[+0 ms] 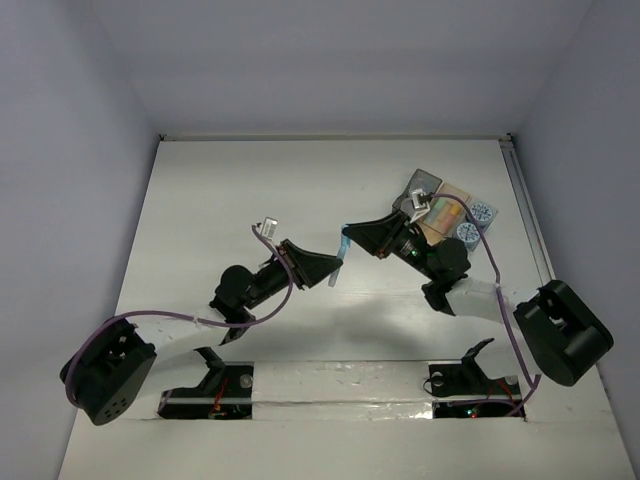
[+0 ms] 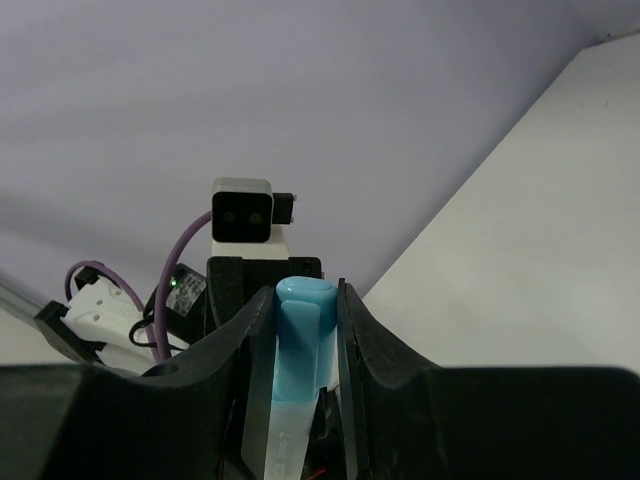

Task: Sort the stationery into containers
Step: Close the pen cap on the pen.

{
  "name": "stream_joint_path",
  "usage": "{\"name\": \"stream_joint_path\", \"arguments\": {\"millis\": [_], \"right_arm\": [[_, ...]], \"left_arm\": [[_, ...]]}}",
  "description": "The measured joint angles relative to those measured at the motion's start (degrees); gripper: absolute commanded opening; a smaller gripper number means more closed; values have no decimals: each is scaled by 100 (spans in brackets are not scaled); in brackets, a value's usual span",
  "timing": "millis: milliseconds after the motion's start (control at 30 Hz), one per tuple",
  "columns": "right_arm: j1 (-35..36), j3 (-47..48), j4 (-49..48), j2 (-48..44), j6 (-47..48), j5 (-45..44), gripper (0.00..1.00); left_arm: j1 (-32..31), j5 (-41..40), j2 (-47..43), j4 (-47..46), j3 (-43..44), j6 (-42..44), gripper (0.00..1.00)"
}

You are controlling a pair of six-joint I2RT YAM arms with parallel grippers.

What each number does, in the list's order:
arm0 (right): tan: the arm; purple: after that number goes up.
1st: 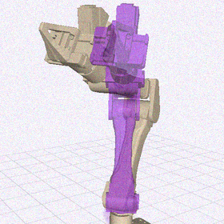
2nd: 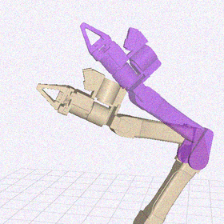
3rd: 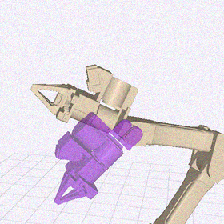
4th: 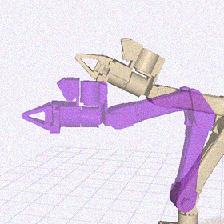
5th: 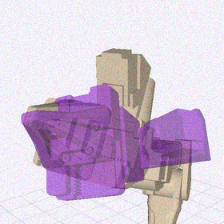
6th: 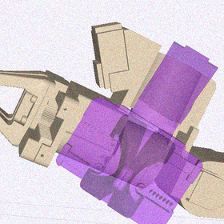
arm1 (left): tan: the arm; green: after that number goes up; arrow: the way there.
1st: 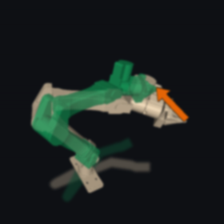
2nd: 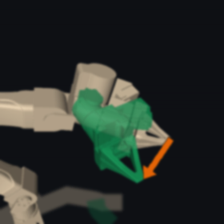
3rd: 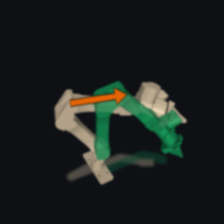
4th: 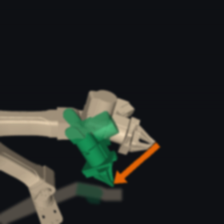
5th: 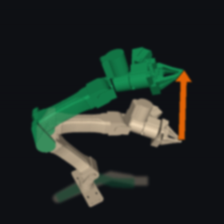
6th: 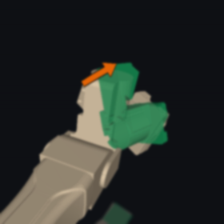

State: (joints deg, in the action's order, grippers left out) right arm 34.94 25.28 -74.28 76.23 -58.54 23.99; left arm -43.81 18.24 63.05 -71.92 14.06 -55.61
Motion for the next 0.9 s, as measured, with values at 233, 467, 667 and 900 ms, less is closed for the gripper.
{"name": "stream_joint_path", "arguments": {"millis": [233,467,667,900], "right_arm": [[2,-55,-282,240,-382,-127,9],[13,-105,-461,184,-472,-46,10],[44,-295,-579,136,-546,-4,9],[92,-551,-555,-317,-645,105,9]], "left_arm": [[11,203,85,306,229,4,0],[7,540,140,468,466,4,0],[7,848,168,671,549,61,0],[42,1060,52,691,575,308,0]]}}
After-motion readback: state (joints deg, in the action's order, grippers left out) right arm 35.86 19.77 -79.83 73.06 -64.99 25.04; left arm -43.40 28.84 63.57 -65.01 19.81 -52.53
